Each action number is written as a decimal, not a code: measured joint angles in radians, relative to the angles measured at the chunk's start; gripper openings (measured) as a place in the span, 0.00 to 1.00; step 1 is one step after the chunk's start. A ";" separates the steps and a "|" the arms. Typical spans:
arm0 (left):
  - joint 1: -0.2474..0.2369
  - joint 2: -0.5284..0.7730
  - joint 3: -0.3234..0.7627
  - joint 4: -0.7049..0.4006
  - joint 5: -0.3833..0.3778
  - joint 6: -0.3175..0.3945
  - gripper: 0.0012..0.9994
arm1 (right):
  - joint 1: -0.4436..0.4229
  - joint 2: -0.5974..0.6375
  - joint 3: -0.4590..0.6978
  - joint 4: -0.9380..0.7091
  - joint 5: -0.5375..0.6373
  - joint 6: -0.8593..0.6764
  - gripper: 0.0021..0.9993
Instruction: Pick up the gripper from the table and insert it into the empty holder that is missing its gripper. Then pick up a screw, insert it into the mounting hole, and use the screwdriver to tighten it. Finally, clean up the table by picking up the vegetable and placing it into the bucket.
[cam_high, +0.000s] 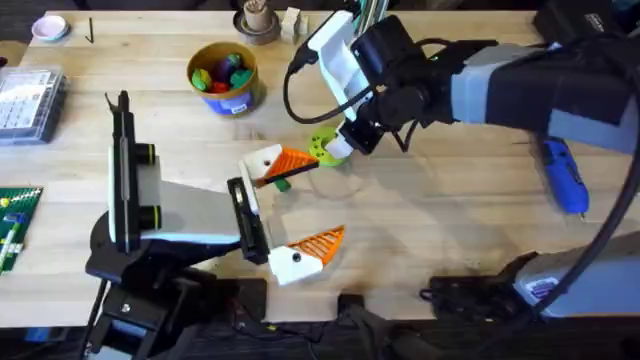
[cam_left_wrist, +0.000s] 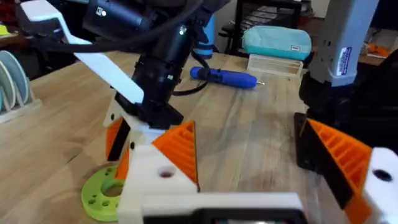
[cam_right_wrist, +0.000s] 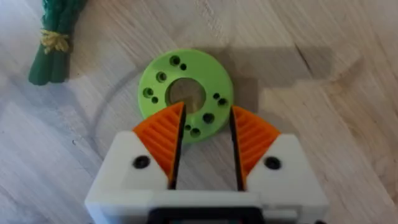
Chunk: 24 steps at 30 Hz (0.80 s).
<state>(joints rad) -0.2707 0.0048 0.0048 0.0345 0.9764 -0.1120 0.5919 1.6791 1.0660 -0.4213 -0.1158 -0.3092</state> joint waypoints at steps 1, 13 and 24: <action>0.000 0.000 0.000 0.000 0.000 0.000 0.99 | 0.001 0.000 0.000 0.000 0.000 0.000 0.47; 0.000 0.000 0.000 0.000 -0.001 0.000 0.99 | 0.026 0.000 0.000 0.001 0.008 0.002 0.40; 0.000 0.000 0.000 0.000 -0.001 0.000 0.99 | 0.026 0.000 0.000 -0.003 0.030 0.003 0.39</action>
<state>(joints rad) -0.2707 0.0046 0.0048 0.0345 0.9756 -0.1120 0.6178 1.6791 1.0660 -0.4244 -0.0859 -0.3065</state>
